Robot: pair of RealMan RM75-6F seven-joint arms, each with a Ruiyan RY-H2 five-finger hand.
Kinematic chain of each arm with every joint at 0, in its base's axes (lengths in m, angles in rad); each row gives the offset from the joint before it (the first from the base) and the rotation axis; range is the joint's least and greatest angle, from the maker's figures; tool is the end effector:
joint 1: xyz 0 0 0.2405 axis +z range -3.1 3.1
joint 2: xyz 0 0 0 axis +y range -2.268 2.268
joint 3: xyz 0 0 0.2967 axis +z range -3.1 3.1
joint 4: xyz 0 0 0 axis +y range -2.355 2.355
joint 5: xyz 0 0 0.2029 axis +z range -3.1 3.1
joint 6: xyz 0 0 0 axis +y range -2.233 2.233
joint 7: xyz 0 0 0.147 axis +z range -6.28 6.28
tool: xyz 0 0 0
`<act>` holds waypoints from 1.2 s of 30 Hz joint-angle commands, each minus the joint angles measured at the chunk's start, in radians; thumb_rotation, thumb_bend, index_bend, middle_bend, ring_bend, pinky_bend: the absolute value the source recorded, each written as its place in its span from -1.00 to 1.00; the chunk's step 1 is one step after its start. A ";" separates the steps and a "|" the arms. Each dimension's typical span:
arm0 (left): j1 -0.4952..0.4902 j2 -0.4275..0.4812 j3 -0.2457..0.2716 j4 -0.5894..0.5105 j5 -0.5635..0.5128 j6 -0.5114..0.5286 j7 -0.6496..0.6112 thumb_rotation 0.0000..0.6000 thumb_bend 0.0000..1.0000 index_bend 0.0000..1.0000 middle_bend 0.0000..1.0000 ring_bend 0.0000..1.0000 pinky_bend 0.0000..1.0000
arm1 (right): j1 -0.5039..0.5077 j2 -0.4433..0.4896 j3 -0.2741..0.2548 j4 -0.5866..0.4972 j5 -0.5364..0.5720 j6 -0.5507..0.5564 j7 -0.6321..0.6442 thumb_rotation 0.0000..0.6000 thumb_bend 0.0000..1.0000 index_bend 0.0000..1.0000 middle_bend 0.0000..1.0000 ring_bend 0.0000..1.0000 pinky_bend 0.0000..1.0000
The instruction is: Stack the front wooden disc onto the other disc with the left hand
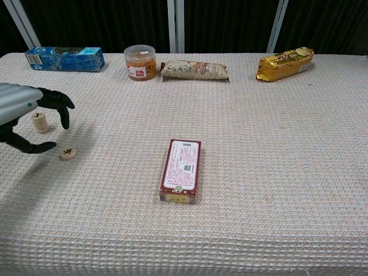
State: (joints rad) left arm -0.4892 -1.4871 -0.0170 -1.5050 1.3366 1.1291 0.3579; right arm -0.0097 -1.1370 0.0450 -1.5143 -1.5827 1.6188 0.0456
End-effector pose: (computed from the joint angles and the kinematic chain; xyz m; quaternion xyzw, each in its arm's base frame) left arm -0.2598 0.2898 0.0093 -0.7529 -0.3483 -0.3275 0.4522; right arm -0.3585 -0.1520 0.1978 0.5822 -0.3497 0.4042 0.6126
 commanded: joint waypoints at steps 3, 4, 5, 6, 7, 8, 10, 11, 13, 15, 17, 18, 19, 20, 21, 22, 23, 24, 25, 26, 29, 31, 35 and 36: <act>0.000 -0.034 0.010 0.033 -0.006 -0.017 0.022 1.00 -0.39 -0.15 -0.67 -0.72 -0.67 | -0.003 -0.001 -0.001 0.002 -0.003 0.006 0.001 1.00 -0.56 -0.91 -0.64 -0.92 -0.93; 0.000 -0.038 0.011 0.036 -0.006 -0.019 0.025 1.00 -0.39 -0.15 -0.67 -0.72 -0.67 | -0.004 -0.002 -0.001 0.002 -0.005 0.008 0.001 1.00 -0.56 -0.91 -0.64 -0.92 -0.93; 0.000 -0.039 0.011 0.037 -0.006 -0.020 0.028 1.00 -0.40 -0.15 -0.67 -0.72 -0.67 | -0.004 -0.002 -0.001 0.002 -0.005 0.009 0.001 1.00 -0.56 -0.91 -0.64 -0.92 -0.93; 0.000 -0.041 0.012 0.038 -0.005 -0.021 0.031 1.00 -0.40 -0.15 -0.67 -0.72 -0.67 | -0.004 -0.002 -0.001 0.002 -0.007 0.010 0.001 1.00 -0.56 -0.91 -0.64 -0.92 -0.93; -0.001 -0.043 0.012 0.038 -0.005 -0.023 0.034 1.00 -0.41 -0.15 -0.67 -0.72 -0.67 | -0.005 -0.003 -0.001 0.003 -0.009 0.012 0.000 1.00 -0.56 -0.91 -0.64 -0.92 -0.93; -0.001 -0.045 0.012 0.039 -0.005 -0.025 0.036 1.00 -0.41 -0.15 -0.67 -0.72 -0.67 | -0.006 -0.004 -0.002 0.003 -0.010 0.014 0.000 1.00 -0.56 -0.91 -0.64 -0.92 -0.93; -0.003 -0.050 0.011 0.043 -0.008 -0.030 0.043 1.00 -0.43 -0.15 -0.67 -0.72 -0.67 | -0.007 -0.004 -0.002 0.003 -0.012 0.016 0.000 1.00 -0.56 -0.91 -0.64 -0.92 -0.93; -0.004 -0.052 0.010 0.045 -0.011 -0.033 0.047 1.00 -0.43 -0.15 -0.67 -0.72 -0.67 | -0.007 -0.004 -0.002 0.002 -0.012 0.017 0.000 1.00 -0.56 -0.91 -0.64 -0.92 -0.93; -0.005 -0.055 0.008 0.049 -0.021 -0.041 0.058 1.00 -0.43 -0.14 -0.67 -0.72 -0.67 | -0.008 -0.004 -0.003 0.003 -0.013 0.018 0.000 1.00 -0.56 -0.91 -0.64 -0.92 -0.93; -0.007 -0.057 0.006 0.048 -0.030 -0.048 0.067 1.00 -0.43 -0.14 -0.67 -0.72 -0.67 | -0.009 -0.004 -0.003 0.003 -0.014 0.020 0.000 1.00 -0.56 -0.91 -0.64 -0.92 -0.93; -0.008 -0.058 0.005 0.049 -0.037 -0.054 0.074 1.00 -0.43 -0.14 -0.67 -0.72 -0.66 | -0.011 -0.005 -0.003 0.004 -0.015 0.022 0.000 1.00 -0.56 -0.91 -0.64 -0.92 -0.93; -0.008 -0.059 0.004 0.049 -0.040 -0.055 0.075 1.00 -0.42 -0.14 -0.67 -0.72 -0.66 | -0.012 -0.005 -0.003 0.004 -0.015 0.023 0.001 1.00 -0.56 -0.91 -0.64 -0.92 -0.93; -0.008 -0.059 0.003 0.049 -0.042 -0.057 0.076 1.00 -0.40 -0.13 -0.67 -0.72 -0.66 | -0.012 -0.005 -0.003 0.005 -0.015 0.024 0.002 1.00 -0.56 -0.91 -0.64 -0.92 -0.93; -0.008 -0.059 0.002 0.050 -0.044 -0.058 0.076 1.00 -0.39 -0.13 -0.67 -0.72 -0.66 | -0.013 -0.005 -0.003 0.006 -0.016 0.025 0.003 1.00 -0.56 -0.91 -0.64 -0.92 -0.93; -0.009 -0.059 0.002 0.050 -0.045 -0.059 0.076 1.00 -0.37 -0.13 -0.67 -0.72 -0.66 | -0.013 -0.006 -0.003 0.007 -0.016 0.026 0.003 1.00 -0.56 -0.91 -0.64 -0.92 -0.93; -0.009 -0.059 0.001 0.051 -0.045 -0.060 0.076 1.00 -0.34 -0.12 -0.67 -0.72 -0.67 | -0.014 -0.006 -0.003 0.008 -0.017 0.028 0.004 1.00 -0.56 -0.91 -0.64 -0.92 -0.93; -0.009 -0.059 0.001 0.051 -0.046 -0.061 0.075 1.00 -0.32 -0.11 -0.67 -0.72 -0.66 | -0.014 -0.006 -0.003 0.009 -0.017 0.028 0.004 1.00 -0.56 -0.91 -0.64 -0.92 -0.93; -0.009 -0.059 0.000 0.051 -0.046 -0.061 0.076 1.00 -0.30 -0.11 -0.67 -0.72 -0.66 | -0.014 -0.007 -0.003 0.009 -0.017 0.028 0.005 1.00 -0.56 -0.91 -0.64 -0.92 -0.93; -0.010 -0.059 0.000 0.051 -0.047 -0.063 0.076 1.00 -0.28 -0.10 -0.67 -0.72 -0.67 | -0.014 -0.007 -0.003 0.010 -0.018 0.029 0.005 1.00 -0.56 -0.91 -0.64 -0.92 -0.93; -0.010 -0.058 0.000 0.051 -0.048 -0.064 0.076 1.00 -0.27 -0.09 -0.67 -0.72 -0.66 | -0.014 -0.008 -0.003 0.010 -0.018 0.029 0.005 1.00 -0.56 -0.91 -0.64 -0.92 -0.93; -0.011 -0.059 -0.001 0.053 -0.052 -0.068 0.077 1.00 -0.22 -0.06 -0.67 -0.72 -0.66 | -0.015 -0.008 -0.003 0.011 -0.018 0.029 0.006 1.00 -0.56 -0.91 -0.64 -0.92 -0.93; -0.011 -0.060 -0.001 0.053 -0.052 -0.068 0.076 1.00 -0.20 -0.04 -0.67 -0.72 -0.66 | -0.015 -0.008 -0.003 0.011 -0.018 0.030 0.006 1.00 -0.56 -0.91 -0.64 -0.92 -0.93; -0.008 -0.059 -0.002 0.049 -0.041 -0.056 0.069 1.00 -0.19 -0.04 -0.67 -0.72 -0.66 | -0.016 -0.008 -0.002 0.012 -0.020 0.033 0.007 1.00 -0.56 -0.91 -0.64 -0.92 -0.93; -0.007 -0.056 -0.003 0.045 -0.036 -0.051 0.065 1.00 -0.18 -0.04 -0.67 -0.72 -0.66 | -0.016 -0.008 -0.002 0.012 -0.021 0.034 0.007 1.00 -0.56 -0.91 -0.64 -0.92 -0.93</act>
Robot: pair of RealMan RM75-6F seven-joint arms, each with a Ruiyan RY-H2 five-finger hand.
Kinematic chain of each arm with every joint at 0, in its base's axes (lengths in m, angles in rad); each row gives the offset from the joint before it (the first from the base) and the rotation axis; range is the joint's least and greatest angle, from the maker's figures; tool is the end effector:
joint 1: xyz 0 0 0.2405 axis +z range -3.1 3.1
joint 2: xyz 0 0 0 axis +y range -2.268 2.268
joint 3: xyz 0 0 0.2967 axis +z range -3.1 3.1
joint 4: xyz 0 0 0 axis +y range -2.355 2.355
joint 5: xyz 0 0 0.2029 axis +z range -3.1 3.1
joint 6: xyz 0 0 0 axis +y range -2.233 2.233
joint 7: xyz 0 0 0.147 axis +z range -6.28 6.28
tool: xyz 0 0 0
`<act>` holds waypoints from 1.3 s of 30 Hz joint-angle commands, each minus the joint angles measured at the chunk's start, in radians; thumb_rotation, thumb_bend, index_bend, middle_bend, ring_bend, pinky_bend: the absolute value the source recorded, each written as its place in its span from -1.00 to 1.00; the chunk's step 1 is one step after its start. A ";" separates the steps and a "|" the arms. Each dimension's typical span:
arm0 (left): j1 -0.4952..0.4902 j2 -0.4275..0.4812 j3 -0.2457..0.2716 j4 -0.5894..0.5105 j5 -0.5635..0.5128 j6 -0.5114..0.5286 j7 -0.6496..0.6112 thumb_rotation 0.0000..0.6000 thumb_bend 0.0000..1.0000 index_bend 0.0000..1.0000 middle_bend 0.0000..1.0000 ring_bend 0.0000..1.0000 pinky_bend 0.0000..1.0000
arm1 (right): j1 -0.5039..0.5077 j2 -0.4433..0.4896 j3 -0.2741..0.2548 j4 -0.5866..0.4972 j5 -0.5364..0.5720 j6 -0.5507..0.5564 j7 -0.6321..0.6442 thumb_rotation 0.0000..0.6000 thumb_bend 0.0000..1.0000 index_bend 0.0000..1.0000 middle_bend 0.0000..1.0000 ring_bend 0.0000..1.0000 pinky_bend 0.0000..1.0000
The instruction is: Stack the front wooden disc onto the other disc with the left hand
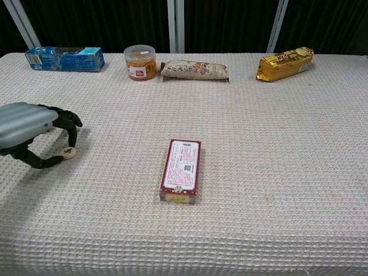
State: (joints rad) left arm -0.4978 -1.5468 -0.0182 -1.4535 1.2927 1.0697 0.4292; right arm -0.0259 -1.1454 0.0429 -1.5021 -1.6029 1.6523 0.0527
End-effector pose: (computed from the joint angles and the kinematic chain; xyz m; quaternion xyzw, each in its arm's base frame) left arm -0.2637 0.2899 -0.0159 -0.7704 -0.3458 -0.2913 0.4495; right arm -0.3579 -0.1453 0.1985 0.5791 -0.3420 0.4132 0.6139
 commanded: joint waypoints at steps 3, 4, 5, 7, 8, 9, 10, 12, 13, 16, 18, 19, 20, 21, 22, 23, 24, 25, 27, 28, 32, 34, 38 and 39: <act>0.008 0.023 -0.019 -0.031 0.026 0.046 -0.027 1.00 -0.18 -0.03 -0.67 -0.72 -0.66 | -0.001 0.002 0.000 -0.001 -0.005 0.005 0.000 1.00 -0.56 -0.91 -0.64 -0.92 -0.93; 0.009 0.031 -0.028 -0.037 0.028 0.057 -0.033 1.00 -0.18 -0.03 -0.67 -0.72 -0.66 | -0.001 0.002 0.001 -0.001 -0.006 0.007 -0.001 1.00 -0.56 -0.91 -0.64 -0.92 -0.93; 0.010 0.038 -0.035 -0.042 0.027 0.064 -0.038 1.00 -0.18 -0.03 -0.67 -0.72 -0.66 | -0.001 0.002 0.001 -0.001 -0.007 0.008 -0.001 1.00 -0.56 -0.91 -0.64 -0.92 -0.93; 0.011 0.055 -0.064 -0.049 0.015 0.086 -0.052 1.00 -0.19 -0.03 -0.67 -0.72 -0.66 | -0.001 0.003 0.001 -0.001 -0.009 0.009 0.000 1.00 -0.56 -0.91 -0.64 -0.92 -0.93; 0.011 0.062 -0.076 -0.049 0.006 0.091 -0.057 1.00 -0.19 -0.04 -0.67 -0.72 -0.66 | -0.001 0.003 0.001 -0.001 -0.009 0.009 0.000 1.00 -0.56 -0.91 -0.64 -0.92 -0.93; 0.010 0.067 -0.085 -0.049 -0.002 0.092 -0.061 1.00 -0.19 -0.04 -0.67 -0.72 -0.66 | -0.001 0.003 0.001 -0.001 -0.009 0.009 0.000 1.00 -0.56 -0.91 -0.64 -0.92 -0.93; 0.010 0.074 -0.103 -0.042 -0.025 0.091 -0.070 1.00 -0.19 -0.04 -0.67 -0.72 -0.66 | -0.001 0.003 0.002 -0.001 -0.009 0.008 0.001 1.00 -0.56 -0.91 -0.64 -0.92 -0.93; 0.008 0.084 -0.120 -0.034 -0.058 0.080 -0.076 1.00 -0.19 -0.04 -0.67 -0.72 -0.66 | 0.000 0.002 0.002 0.000 -0.008 0.008 0.003 1.00 -0.56 -0.91 -0.64 -0.92 -0.93; 0.007 0.087 -0.128 -0.026 -0.076 0.073 -0.078 1.00 -0.19 -0.04 -0.67 -0.72 -0.66 | -0.001 0.002 0.002 0.001 -0.008 0.008 0.005 1.00 -0.56 -0.91 -0.64 -0.92 -0.93; 0.005 0.088 -0.132 -0.002 -0.116 0.050 -0.073 1.00 -0.19 -0.04 -0.67 -0.72 -0.66 | -0.001 -0.001 0.001 0.005 -0.006 0.007 0.008 1.00 -0.56 -0.91 -0.64 -0.92 -0.93; 0.005 0.083 -0.133 0.014 -0.137 0.037 -0.077 1.00 -0.19 -0.04 -0.67 -0.72 -0.66 | -0.001 -0.002 0.001 0.007 -0.007 0.006 0.009 1.00 -0.56 -0.91 -0.64 -0.92 -0.93; 0.006 0.080 -0.134 0.021 -0.144 0.034 -0.080 1.00 -0.20 -0.04 -0.67 -0.72 -0.66 | -0.001 -0.002 0.001 0.007 -0.007 0.006 0.010 1.00 -0.56 -0.91 -0.64 -0.92 -0.93; 0.006 0.077 -0.133 0.028 -0.149 0.031 -0.082 1.00 -0.20 -0.05 -0.67 -0.72 -0.66 | -0.001 -0.003 0.001 0.007 -0.006 0.005 0.010 1.00 -0.56 -0.91 -0.64 -0.92 -0.93; 0.006 0.075 -0.133 0.034 -0.153 0.028 -0.084 1.00 -0.20 -0.05 -0.67 -0.72 -0.66 | 0.000 -0.003 0.001 0.007 -0.006 0.005 0.009 1.00 -0.56 -0.91 -0.64 -0.92 -0.93; 0.006 0.072 -0.131 0.041 -0.157 0.026 -0.083 1.00 -0.20 -0.05 -0.67 -0.72 -0.66 | 0.000 -0.002 0.001 0.007 -0.007 0.005 0.008 1.00 -0.56 -0.91 -0.64 -0.92 -0.93; 0.005 0.070 -0.130 0.044 -0.158 0.025 -0.082 1.00 -0.20 -0.05 -0.67 -0.72 -0.66 | 0.000 -0.002 0.002 0.006 -0.007 0.005 0.008 1.00 -0.56 -0.91 -0.64 -0.92 -0.93; 0.005 0.068 -0.128 0.046 -0.158 0.025 -0.081 1.00 -0.20 -0.05 -0.67 -0.72 -0.66 | 0.000 -0.001 0.002 0.005 -0.007 0.005 0.007 1.00 -0.56 -0.91 -0.64 -0.92 -0.93; 0.005 0.067 -0.128 0.047 -0.157 0.025 -0.081 1.00 -0.20 -0.05 -0.67 -0.72 -0.67 | 0.000 -0.001 0.002 0.004 -0.007 0.006 0.006 1.00 -0.56 -0.91 -0.64 -0.92 -0.93; 0.004 0.066 -0.127 0.046 -0.157 0.027 -0.079 1.00 -0.20 -0.05 -0.67 -0.72 -0.66 | 0.000 -0.001 0.002 0.002 -0.008 0.006 0.004 1.00 -0.56 -0.91 -0.64 -0.92 -0.93; 0.003 0.066 -0.126 0.045 -0.156 0.027 -0.077 1.00 -0.20 -0.05 -0.67 -0.72 -0.67 | 0.000 -0.001 0.002 0.001 -0.008 0.005 0.003 1.00 -0.56 -0.91 -0.64 -0.92 -0.93; -0.002 0.065 -0.124 0.041 -0.156 0.025 -0.066 1.00 -0.20 -0.06 -0.67 -0.72 -0.66 | 0.001 -0.001 0.002 0.000 -0.005 0.002 0.002 1.00 -0.56 -0.91 -0.64 -0.92 -0.93; -0.004 0.063 -0.123 0.040 -0.155 0.025 -0.061 1.00 -0.20 -0.07 -0.67 -0.72 -0.66 | 0.001 -0.001 0.002 0.000 -0.005 0.001 0.002 1.00 -0.56 -0.91 -0.64 -0.92 -0.93; -0.010 0.060 -0.120 0.042 -0.165 0.017 -0.043 1.00 -0.20 -0.08 -0.67 -0.72 -0.66 | -0.001 0.000 0.002 0.001 -0.003 0.003 0.004 1.00 -0.56 -0.91 -0.64 -0.92 -0.93; -0.011 0.059 -0.119 0.042 -0.166 0.017 -0.039 1.00 -0.20 -0.08 -0.67 -0.72 -0.66 | -0.001 0.000 0.002 0.001 -0.003 0.003 0.005 1.00 -0.56 -0.91 -0.64 -0.92 -0.93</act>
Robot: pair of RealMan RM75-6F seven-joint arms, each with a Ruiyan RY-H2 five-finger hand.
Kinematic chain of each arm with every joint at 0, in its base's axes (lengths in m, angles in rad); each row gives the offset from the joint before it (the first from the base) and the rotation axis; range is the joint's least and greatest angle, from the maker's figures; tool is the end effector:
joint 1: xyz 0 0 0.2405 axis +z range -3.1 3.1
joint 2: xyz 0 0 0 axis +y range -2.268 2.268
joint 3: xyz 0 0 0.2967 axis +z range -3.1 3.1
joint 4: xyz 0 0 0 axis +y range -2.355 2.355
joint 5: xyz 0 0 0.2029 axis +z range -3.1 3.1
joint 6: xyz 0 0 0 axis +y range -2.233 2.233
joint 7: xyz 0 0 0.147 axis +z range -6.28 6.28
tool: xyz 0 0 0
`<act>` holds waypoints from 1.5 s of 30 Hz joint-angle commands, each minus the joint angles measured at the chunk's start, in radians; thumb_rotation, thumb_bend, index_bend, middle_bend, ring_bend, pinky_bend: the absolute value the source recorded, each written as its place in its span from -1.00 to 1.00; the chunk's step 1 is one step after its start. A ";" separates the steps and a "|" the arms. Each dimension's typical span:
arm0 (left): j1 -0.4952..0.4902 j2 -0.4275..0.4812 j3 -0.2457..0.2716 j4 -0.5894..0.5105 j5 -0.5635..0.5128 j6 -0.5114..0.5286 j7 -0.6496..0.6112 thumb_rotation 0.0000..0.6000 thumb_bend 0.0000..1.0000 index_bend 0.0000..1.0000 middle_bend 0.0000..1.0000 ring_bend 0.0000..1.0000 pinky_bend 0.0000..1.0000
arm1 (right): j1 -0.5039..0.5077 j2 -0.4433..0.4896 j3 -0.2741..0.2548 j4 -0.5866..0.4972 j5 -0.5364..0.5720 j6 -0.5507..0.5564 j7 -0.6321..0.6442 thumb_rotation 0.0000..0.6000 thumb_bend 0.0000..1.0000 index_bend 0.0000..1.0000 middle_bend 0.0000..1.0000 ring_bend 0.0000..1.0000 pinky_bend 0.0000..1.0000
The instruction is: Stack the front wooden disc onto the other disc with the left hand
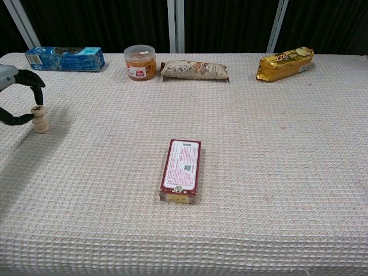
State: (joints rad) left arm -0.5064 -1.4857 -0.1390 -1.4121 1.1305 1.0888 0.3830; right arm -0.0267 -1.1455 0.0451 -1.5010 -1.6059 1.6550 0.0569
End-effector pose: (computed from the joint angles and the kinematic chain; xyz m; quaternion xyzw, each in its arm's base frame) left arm -0.2875 0.3339 0.0348 -0.6880 -0.3857 -0.3017 0.5356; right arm -0.3575 -0.1453 0.1990 0.5784 -0.3411 0.4159 0.6133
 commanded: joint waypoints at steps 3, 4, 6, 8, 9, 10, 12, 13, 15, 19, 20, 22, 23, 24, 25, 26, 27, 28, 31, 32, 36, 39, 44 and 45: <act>-0.003 -0.004 0.004 -0.001 -0.006 0.001 0.015 1.00 -0.21 -0.09 -0.67 -0.72 -0.66 | -0.001 0.000 0.000 0.001 0.002 0.000 0.002 1.00 -0.56 -0.91 -0.64 -0.92 -0.93; -0.003 -0.004 0.004 -0.001 -0.006 0.002 0.017 1.00 -0.21 -0.09 -0.67 -0.72 -0.66 | -0.001 0.000 0.001 0.002 0.002 -0.001 0.002 1.00 -0.56 -0.91 -0.64 -0.92 -0.93; -0.004 -0.004 0.004 -0.001 -0.009 0.001 0.020 1.00 -0.21 -0.10 -0.67 -0.72 -0.66 | 0.000 -0.001 0.001 0.002 0.002 -0.002 0.002 1.00 -0.56 -0.91 -0.64 -0.92 -0.93; -0.005 -0.003 0.003 -0.001 -0.013 0.000 0.021 1.00 -0.21 -0.10 -0.67 -0.72 -0.66 | 0.001 -0.001 0.001 0.003 0.002 -0.002 0.003 1.00 -0.56 -0.91 -0.64 -0.92 -0.93; -0.005 -0.003 0.003 -0.001 -0.015 0.000 0.022 1.00 -0.21 -0.11 -0.67 -0.72 -0.66 | 0.001 -0.002 0.001 0.003 0.002 -0.002 0.003 1.00 -0.56 -0.91 -0.64 -0.92 -0.93; -0.006 -0.003 0.003 -0.001 -0.016 0.000 0.023 1.00 -0.21 -0.11 -0.67 -0.72 -0.67 | 0.000 -0.002 0.001 0.003 0.003 -0.003 0.003 1.00 -0.56 -0.91 -0.64 -0.92 -0.93; -0.006 -0.003 0.003 0.000 -0.020 0.000 0.024 1.00 -0.22 -0.11 -0.67 -0.72 -0.66 | 0.000 -0.002 0.001 0.003 0.003 -0.002 0.004 1.00 -0.56 -0.91 -0.64 -0.92 -0.93; -0.006 -0.003 0.003 0.000 -0.021 0.000 0.025 1.00 -0.22 -0.12 -0.68 -0.72 -0.66 | 0.000 -0.002 0.001 0.004 0.004 -0.002 0.004 1.00 -0.56 -0.91 -0.64 -0.92 -0.93; -0.007 -0.003 0.004 0.000 -0.023 -0.002 0.028 1.00 -0.22 -0.12 -0.68 -0.72 -0.66 | 0.000 -0.002 0.001 0.004 0.004 -0.003 0.004 1.00 -0.56 -0.91 -0.64 -0.92 -0.93; -0.009 -0.005 0.004 0.001 -0.028 -0.004 0.030 1.00 -0.24 -0.14 -0.68 -0.72 -0.67 | 0.000 -0.003 0.001 0.006 0.006 -0.004 0.006 1.00 -0.56 -0.91 -0.64 -0.92 -0.93; -0.010 -0.005 0.004 0.001 -0.029 -0.005 0.030 1.00 -0.24 -0.14 -0.68 -0.72 -0.66 | 0.000 -0.003 0.001 0.006 0.006 -0.004 0.006 1.00 -0.56 -0.91 -0.64 -0.92 -0.93; -0.011 -0.006 0.003 0.001 -0.033 -0.007 0.033 1.00 -0.24 -0.14 -0.68 -0.72 -0.67 | 0.000 -0.003 0.002 0.006 0.006 -0.004 0.007 1.00 -0.56 -0.91 -0.64 -0.92 -0.93; -0.012 -0.006 0.003 0.001 -0.035 -0.007 0.033 1.00 -0.24 -0.14 -0.68 -0.72 -0.67 | 0.000 -0.002 0.002 0.006 0.006 -0.004 0.007 1.00 -0.56 -0.91 -0.64 -0.92 -0.93; -0.012 -0.007 0.003 0.001 -0.036 -0.007 0.034 1.00 -0.24 -0.15 -0.68 -0.72 -0.66 | 0.000 -0.003 0.002 0.006 0.005 -0.003 0.007 1.00 -0.56 -0.91 -0.64 -0.92 -0.93; -0.013 -0.007 0.003 0.001 -0.038 -0.008 0.035 1.00 -0.24 -0.15 -0.69 -0.72 -0.67 | 0.000 -0.002 0.002 0.007 0.005 -0.003 0.007 1.00 -0.56 -0.91 -0.64 -0.92 -0.93; -0.013 -0.007 0.003 0.002 -0.040 -0.009 0.037 1.00 -0.24 -0.15 -0.69 -0.72 -0.66 | -0.001 -0.002 0.002 0.007 0.005 -0.003 0.007 1.00 -0.56 -0.91 -0.64 -0.92 -0.93; -0.013 -0.007 0.003 0.002 -0.042 -0.009 0.038 1.00 -0.24 -0.15 -0.69 -0.72 -0.67 | -0.001 -0.002 0.001 0.007 0.006 -0.003 0.007 1.00 -0.56 -0.91 -0.64 -0.92 -0.93; -0.013 -0.007 0.003 0.001 -0.044 -0.009 0.038 1.00 -0.24 -0.15 -0.69 -0.72 -0.67 | -0.001 -0.002 0.002 0.007 0.006 -0.003 0.007 1.00 -0.56 -0.91 -0.64 -0.92 -0.93; -0.013 -0.005 0.004 0.000 -0.046 -0.008 0.038 1.00 -0.25 -0.15 -0.69 -0.72 -0.67 | -0.001 -0.002 0.002 0.007 0.007 -0.003 0.008 1.00 -0.56 -0.91 -0.64 -0.92 -0.93; -0.013 -0.005 0.004 0.001 -0.046 -0.007 0.037 1.00 -0.25 -0.15 -0.69 -0.72 -0.66 | -0.001 -0.003 0.002 0.007 0.006 -0.004 0.008 1.00 -0.56 -0.91 -0.64 -0.92 -0.93; -0.012 -0.004 0.004 0.002 -0.048 -0.006 0.034 1.00 -0.25 -0.15 -0.69 -0.72 -0.66 | -0.001 -0.003 0.002 0.006 0.006 -0.004 0.007 1.00 -0.56 -0.91 -0.64 -0.92 -0.93; -0.012 -0.005 0.004 0.006 -0.050 -0.008 0.032 1.00 -0.24 -0.15 -0.69 -0.72 -0.66 | -0.001 -0.002 0.002 0.005 0.005 -0.003 0.005 1.00 -0.56 -0.91 -0.64 -0.92 -0.93; -0.013 -0.007 0.006 0.011 -0.054 -0.012 0.031 1.00 -0.25 -0.17 -0.69 -0.72 -0.66 | -0.002 -0.002 0.001 0.004 0.006 -0.003 0.004 1.00 -0.56 -0.91 -0.64 -0.92 -0.93; -0.014 -0.007 0.006 0.012 -0.056 -0.013 0.033 1.00 -0.25 -0.17 -0.69 -0.72 -0.67 | -0.002 -0.002 0.001 0.004 0.006 -0.003 0.004 1.00 -0.56 -0.91 -0.64 -0.92 -0.93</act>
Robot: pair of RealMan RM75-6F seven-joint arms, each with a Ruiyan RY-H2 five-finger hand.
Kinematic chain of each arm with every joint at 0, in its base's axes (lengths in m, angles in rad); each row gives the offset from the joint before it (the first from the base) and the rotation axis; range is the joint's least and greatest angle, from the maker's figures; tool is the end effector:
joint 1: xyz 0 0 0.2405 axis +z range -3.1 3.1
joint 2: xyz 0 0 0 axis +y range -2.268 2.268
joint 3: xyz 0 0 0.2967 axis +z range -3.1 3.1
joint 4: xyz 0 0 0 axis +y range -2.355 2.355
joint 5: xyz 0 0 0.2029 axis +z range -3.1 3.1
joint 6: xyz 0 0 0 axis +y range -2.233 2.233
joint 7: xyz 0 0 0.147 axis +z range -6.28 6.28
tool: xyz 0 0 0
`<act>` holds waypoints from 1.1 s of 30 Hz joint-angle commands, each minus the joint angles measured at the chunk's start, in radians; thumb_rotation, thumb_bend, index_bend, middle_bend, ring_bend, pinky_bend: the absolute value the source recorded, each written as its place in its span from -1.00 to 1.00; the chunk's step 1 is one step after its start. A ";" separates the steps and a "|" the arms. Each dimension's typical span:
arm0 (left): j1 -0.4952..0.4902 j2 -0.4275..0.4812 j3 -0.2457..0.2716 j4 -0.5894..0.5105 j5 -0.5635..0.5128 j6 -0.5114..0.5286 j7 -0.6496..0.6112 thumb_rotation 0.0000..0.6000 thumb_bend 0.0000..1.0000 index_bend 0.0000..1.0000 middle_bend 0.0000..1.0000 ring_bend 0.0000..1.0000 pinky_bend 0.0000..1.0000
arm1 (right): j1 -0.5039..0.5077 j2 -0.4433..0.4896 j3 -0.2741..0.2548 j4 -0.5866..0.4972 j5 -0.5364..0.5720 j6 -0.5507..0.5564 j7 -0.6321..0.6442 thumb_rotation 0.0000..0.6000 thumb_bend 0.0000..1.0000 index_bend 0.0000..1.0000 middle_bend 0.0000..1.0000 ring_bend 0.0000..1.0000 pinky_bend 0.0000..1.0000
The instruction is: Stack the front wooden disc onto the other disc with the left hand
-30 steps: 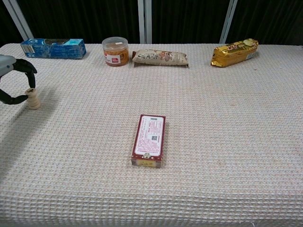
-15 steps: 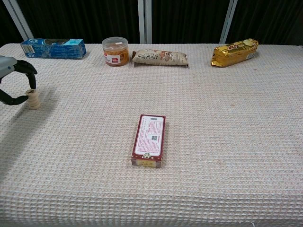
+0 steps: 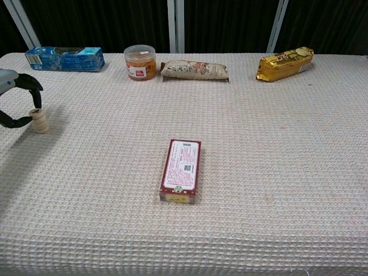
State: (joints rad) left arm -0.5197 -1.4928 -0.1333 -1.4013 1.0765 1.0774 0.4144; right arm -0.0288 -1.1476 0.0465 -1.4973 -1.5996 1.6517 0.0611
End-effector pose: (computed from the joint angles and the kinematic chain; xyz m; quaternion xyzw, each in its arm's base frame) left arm -0.2921 0.3368 0.0318 -0.6867 -0.3922 -0.2829 0.5429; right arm -0.3593 -0.1449 0.1988 0.5760 -0.3441 0.4143 0.6149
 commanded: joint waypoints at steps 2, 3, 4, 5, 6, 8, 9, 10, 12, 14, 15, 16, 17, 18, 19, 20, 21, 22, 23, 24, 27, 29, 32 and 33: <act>0.000 0.001 0.000 0.000 -0.003 -0.001 0.000 1.00 -0.25 -0.17 -0.69 -0.72 -0.67 | 0.000 0.000 0.000 -0.001 -0.001 0.001 0.000 1.00 -0.56 -0.91 -0.64 -0.92 -0.93; 0.000 0.001 0.000 0.000 -0.003 0.000 -0.001 1.00 -0.25 -0.17 -0.69 -0.72 -0.67 | 0.000 0.000 0.000 -0.001 -0.001 0.001 -0.001 1.00 -0.56 -0.91 -0.64 -0.92 -0.93; 0.001 0.001 0.000 0.000 -0.002 0.002 -0.002 1.00 -0.25 -0.17 -0.69 -0.72 -0.67 | 0.000 0.001 0.000 -0.001 -0.001 0.001 -0.001 1.00 -0.56 -0.91 -0.64 -0.92 -0.93; 0.001 0.001 0.001 0.000 -0.001 0.003 -0.003 1.00 -0.25 -0.18 -0.69 -0.72 -0.67 | 0.000 0.001 0.000 -0.002 -0.001 0.001 -0.001 1.00 -0.56 -0.91 -0.64 -0.92 -0.93; 0.002 0.001 0.001 -0.001 -0.001 0.003 -0.004 1.00 -0.25 -0.18 -0.69 -0.72 -0.67 | 0.000 0.001 0.000 -0.002 -0.001 0.001 -0.002 1.00 -0.56 -0.91 -0.64 -0.92 -0.93; 0.002 0.001 0.002 -0.001 0.001 0.005 -0.004 1.00 -0.26 -0.20 -0.69 -0.72 -0.66 | 0.001 0.000 0.000 -0.002 -0.002 0.000 -0.002 1.00 -0.56 -0.91 -0.64 -0.92 -0.93; 0.002 0.001 0.003 -0.001 0.001 0.005 -0.005 1.00 -0.26 -0.21 -0.69 -0.72 -0.67 | 0.001 0.000 0.000 -0.002 -0.002 0.000 -0.002 1.00 -0.56 -0.91 -0.64 -0.92 -0.93; 0.003 0.001 0.003 -0.001 0.002 0.005 -0.005 1.00 -0.27 -0.22 -0.69 -0.72 -0.67 | 0.001 0.000 0.000 -0.002 -0.002 0.000 -0.002 1.00 -0.56 -0.91 -0.64 -0.92 -0.93; 0.003 0.001 0.004 -0.002 0.002 0.005 -0.006 1.00 -0.27 -0.24 -0.69 -0.72 -0.67 | 0.001 0.001 0.000 -0.003 -0.002 0.000 -0.002 1.00 -0.56 -0.91 -0.64 -0.92 -0.93; 0.004 0.003 0.005 -0.006 0.002 0.005 -0.006 1.00 -0.28 -0.27 -0.71 -0.72 -0.67 | 0.000 0.001 0.001 -0.003 -0.002 0.002 -0.002 1.00 -0.56 -0.91 -0.64 -0.92 -0.93; 0.005 0.007 0.005 -0.013 0.004 0.008 -0.006 1.00 -0.29 -0.30 -0.71 -0.72 -0.67 | -0.001 0.002 0.001 -0.003 -0.002 0.003 -0.002 1.00 -0.56 -0.91 -0.64 -0.92 -0.93; 0.008 0.013 0.004 -0.024 0.010 0.018 -0.010 1.00 -0.30 -0.33 -0.72 -0.72 -0.67 | -0.001 0.002 0.001 -0.003 -0.002 0.005 -0.002 1.00 -0.56 -0.91 -0.64 -0.92 -0.93; 0.012 0.019 0.002 -0.034 0.016 0.029 -0.016 1.00 -0.31 -0.36 -0.73 -0.72 -0.67 | -0.002 0.003 0.001 -0.004 -0.002 0.005 -0.002 1.00 -0.56 -0.91 -0.64 -0.92 -0.93; 0.019 0.028 -0.002 -0.048 0.024 0.046 -0.026 1.00 -0.33 -0.39 -0.74 -0.72 -0.67 | -0.002 0.003 0.001 -0.004 -0.001 0.006 -0.002 1.00 -0.56 -0.91 -0.64 -0.92 -0.93; 0.031 0.042 -0.010 -0.069 0.034 0.073 -0.048 1.00 -0.34 -0.40 -0.74 -0.72 -0.67 | -0.003 0.005 0.001 -0.004 0.000 0.006 -0.001 1.00 -0.56 -0.91 -0.64 -0.92 -0.93; 0.039 0.053 -0.015 -0.083 0.040 0.088 -0.065 1.00 -0.35 -0.41 -0.74 -0.72 -0.67 | -0.004 0.006 0.001 -0.005 0.000 0.007 -0.001 1.00 -0.56 -0.91 -0.64 -0.92 -0.93; 0.053 0.070 -0.026 -0.103 0.045 0.114 -0.094 1.00 -0.36 -0.41 -0.74 -0.72 -0.67 | -0.004 0.008 0.001 -0.006 0.000 0.007 0.000 1.00 -0.56 -0.91 -0.64 -0.92 -0.93; 0.073 0.097 -0.037 -0.129 0.055 0.145 -0.132 1.00 -0.36 -0.41 -0.74 -0.72 -0.67 | -0.005 0.011 0.000 -0.006 0.000 0.007 0.002 1.00 -0.56 -0.91 -0.64 -0.92 -0.93; 0.089 0.118 -0.044 -0.146 0.063 0.169 -0.160 1.00 -0.37 -0.41 -0.74 -0.72 -0.67 | -0.005 0.014 0.000 -0.007 0.000 0.006 0.003 1.00 -0.56 -0.91 -0.64 -0.92 -0.93; 0.105 0.137 -0.050 -0.158 0.071 0.195 -0.185 1.00 -0.39 -0.41 -0.74 -0.72 -0.67 | -0.005 0.018 -0.001 -0.009 0.000 0.004 0.006 1.00 -0.56 -0.91 -0.64 -0.92 -0.93; 0.164 0.188 -0.059 -0.172 0.104 0.293 -0.246 1.00 -0.51 -0.42 -0.72 -0.72 -0.66 | -0.002 0.034 -0.006 -0.015 -0.007 -0.005 0.020 1.00 -0.56 -0.91 -0.64 -0.92 -0.93; 0.207 0.218 -0.048 -0.169 0.134 0.352 -0.278 1.00 -0.62 -0.45 -0.71 -0.72 -0.67 | 0.002 0.043 -0.009 -0.018 -0.013 -0.010 0.027 1.00 -0.56 -0.91 -0.64 -0.92 -0.93; 0.274 0.252 -0.016 -0.162 0.189 0.433 -0.329 1.00 -0.71 -0.47 -0.71 -0.72 -0.68 | 0.007 0.051 -0.011 -0.024 -0.025 -0.011 0.033 1.00 -0.55 -0.91 -0.64 -0.92 -0.93; 0.294 0.260 0.000 -0.158 0.209 0.453 -0.345 1.00 -0.72 -0.47 -0.71 -0.72 -0.69 | 0.008 0.052 -0.012 -0.025 -0.029 -0.011 0.034 1.00 -0.55 -0.91 -0.64 -0.92 -0.93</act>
State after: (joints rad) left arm -0.2782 -1.2705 -0.1621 -1.5591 1.2334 1.4764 0.1190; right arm -0.0212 -1.0966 0.0353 -1.5212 -1.6281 1.6409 0.0937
